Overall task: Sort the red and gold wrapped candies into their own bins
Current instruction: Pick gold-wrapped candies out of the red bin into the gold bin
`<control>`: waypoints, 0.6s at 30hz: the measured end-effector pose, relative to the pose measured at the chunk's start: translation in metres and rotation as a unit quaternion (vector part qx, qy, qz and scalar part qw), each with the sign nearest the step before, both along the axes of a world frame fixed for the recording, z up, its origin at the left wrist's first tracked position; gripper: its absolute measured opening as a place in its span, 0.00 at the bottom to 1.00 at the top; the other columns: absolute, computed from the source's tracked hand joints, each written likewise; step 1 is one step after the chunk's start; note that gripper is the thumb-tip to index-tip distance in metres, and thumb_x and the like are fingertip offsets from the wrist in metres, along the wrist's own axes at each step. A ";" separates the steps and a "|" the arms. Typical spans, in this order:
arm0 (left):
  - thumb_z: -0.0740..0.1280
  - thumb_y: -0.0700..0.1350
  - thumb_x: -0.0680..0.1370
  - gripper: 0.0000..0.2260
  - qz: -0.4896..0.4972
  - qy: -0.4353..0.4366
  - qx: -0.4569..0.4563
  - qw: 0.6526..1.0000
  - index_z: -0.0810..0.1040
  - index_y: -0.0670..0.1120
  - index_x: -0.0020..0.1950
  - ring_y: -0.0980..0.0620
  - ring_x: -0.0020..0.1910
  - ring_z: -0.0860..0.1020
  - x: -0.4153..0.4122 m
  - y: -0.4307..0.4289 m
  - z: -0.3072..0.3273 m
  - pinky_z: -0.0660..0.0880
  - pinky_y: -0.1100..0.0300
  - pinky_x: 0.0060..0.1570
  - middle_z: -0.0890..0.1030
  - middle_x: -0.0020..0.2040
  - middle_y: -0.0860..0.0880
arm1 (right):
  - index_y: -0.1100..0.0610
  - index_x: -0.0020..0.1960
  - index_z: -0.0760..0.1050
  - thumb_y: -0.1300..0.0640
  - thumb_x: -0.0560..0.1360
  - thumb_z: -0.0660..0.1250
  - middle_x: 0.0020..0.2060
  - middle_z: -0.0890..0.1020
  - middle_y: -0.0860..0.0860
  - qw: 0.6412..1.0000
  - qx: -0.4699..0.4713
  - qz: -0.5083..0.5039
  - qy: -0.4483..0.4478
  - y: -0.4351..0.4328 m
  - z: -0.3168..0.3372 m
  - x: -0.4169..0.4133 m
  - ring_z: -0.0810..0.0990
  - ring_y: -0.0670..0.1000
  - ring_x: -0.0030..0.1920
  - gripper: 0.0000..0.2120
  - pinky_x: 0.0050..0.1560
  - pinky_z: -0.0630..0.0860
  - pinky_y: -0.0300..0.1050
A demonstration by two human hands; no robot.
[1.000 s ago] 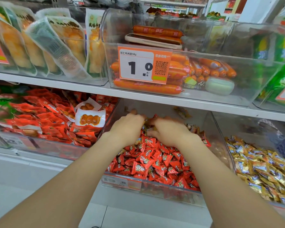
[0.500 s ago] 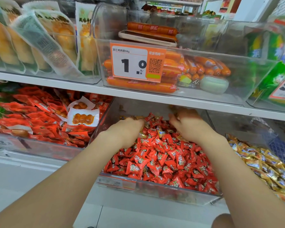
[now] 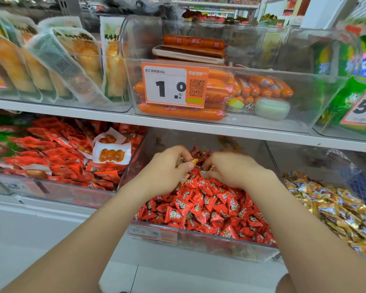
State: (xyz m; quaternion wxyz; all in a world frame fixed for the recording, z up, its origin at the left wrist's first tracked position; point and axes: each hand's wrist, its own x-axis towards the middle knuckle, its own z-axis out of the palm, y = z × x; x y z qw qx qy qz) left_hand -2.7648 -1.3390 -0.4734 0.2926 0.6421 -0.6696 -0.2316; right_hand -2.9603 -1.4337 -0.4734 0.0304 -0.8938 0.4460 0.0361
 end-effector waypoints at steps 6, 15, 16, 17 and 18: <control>0.67 0.55 0.84 0.06 0.039 0.190 0.065 0.979 0.78 0.56 0.59 0.52 0.33 0.75 -0.017 0.017 0.009 0.76 0.60 0.32 0.81 0.50 0.45 | 0.48 0.57 0.79 0.37 0.82 0.63 0.46 0.84 0.49 0.981 -0.038 -0.027 -0.189 0.023 0.015 -0.016 0.81 0.53 0.47 0.16 0.45 0.77 0.50; 0.67 0.58 0.83 0.04 -0.076 0.232 0.079 0.967 0.78 0.62 0.56 0.55 0.30 0.69 -0.093 0.056 0.032 0.77 0.61 0.35 0.74 0.45 0.42 | 0.51 0.40 0.78 0.42 0.82 0.68 0.35 0.73 0.53 0.777 0.318 -0.187 -0.510 0.097 0.054 -0.129 0.64 0.48 0.28 0.16 0.25 0.58 0.38; 0.66 0.57 0.83 0.04 -0.094 0.230 0.072 0.966 0.78 0.61 0.57 0.55 0.30 0.69 -0.106 0.057 0.036 0.77 0.60 0.35 0.74 0.47 0.41 | 0.52 0.41 0.79 0.41 0.82 0.68 0.35 0.76 0.52 0.787 0.259 -0.217 -0.517 0.092 0.047 -0.147 0.67 0.49 0.28 0.18 0.26 0.61 0.39; 0.66 0.55 0.84 0.04 -0.112 0.230 0.060 0.965 0.78 0.60 0.58 0.54 0.29 0.68 -0.122 0.058 0.040 0.76 0.57 0.35 0.76 0.48 0.44 | 0.54 0.43 0.80 0.39 0.81 0.68 0.34 0.80 0.50 0.815 0.160 -0.252 -0.498 0.084 0.037 -0.167 0.73 0.50 0.29 0.19 0.28 0.67 0.42; 0.66 0.54 0.84 0.05 -0.127 0.221 0.041 0.966 0.78 0.59 0.59 0.54 0.29 0.68 -0.137 0.056 0.041 0.76 0.55 0.34 0.77 0.47 0.49 | 0.53 0.46 0.81 0.38 0.81 0.67 0.35 0.83 0.49 0.850 0.038 -0.285 -0.442 0.075 0.025 -0.185 0.78 0.52 0.33 0.18 0.33 0.74 0.45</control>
